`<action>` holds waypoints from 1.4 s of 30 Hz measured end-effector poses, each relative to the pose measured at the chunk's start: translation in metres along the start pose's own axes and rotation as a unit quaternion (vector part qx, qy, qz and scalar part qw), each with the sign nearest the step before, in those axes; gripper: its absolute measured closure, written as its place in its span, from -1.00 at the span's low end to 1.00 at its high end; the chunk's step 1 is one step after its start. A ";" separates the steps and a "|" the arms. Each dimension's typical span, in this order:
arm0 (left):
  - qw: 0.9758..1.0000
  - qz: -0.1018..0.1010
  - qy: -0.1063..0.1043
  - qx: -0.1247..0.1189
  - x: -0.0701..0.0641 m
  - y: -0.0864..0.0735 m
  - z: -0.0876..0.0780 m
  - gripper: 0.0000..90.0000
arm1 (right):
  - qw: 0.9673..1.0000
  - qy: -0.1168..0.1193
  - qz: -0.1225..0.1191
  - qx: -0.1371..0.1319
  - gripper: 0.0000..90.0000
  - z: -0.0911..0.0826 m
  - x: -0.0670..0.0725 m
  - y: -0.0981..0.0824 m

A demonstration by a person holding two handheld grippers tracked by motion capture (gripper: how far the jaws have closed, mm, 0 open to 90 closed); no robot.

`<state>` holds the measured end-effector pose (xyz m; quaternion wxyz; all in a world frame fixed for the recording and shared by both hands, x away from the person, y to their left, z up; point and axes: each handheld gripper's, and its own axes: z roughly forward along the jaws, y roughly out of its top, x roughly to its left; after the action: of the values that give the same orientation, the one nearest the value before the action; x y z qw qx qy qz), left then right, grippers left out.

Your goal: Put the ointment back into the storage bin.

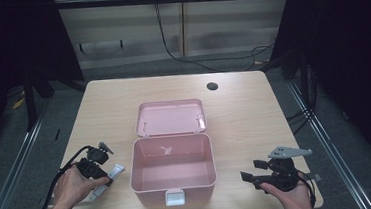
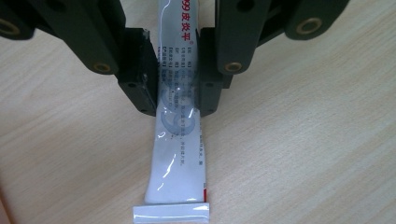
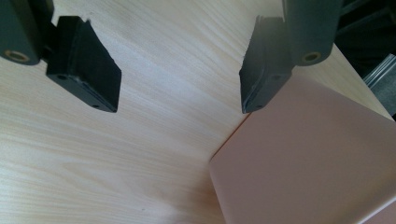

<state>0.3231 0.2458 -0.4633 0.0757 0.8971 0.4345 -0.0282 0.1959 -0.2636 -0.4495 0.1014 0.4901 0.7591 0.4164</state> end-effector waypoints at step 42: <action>0.987 0.072 -0.122 -0.075 -0.002 -0.018 -0.072 0.58 | 1.000 0.004 0.002 0.003 -0.40 0.000 0.000 0.000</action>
<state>0.3066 0.2666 -0.3943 0.1974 0.9077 0.3568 -0.0992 0.1962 -0.2632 -0.4496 0.0962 0.4897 0.7598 0.4168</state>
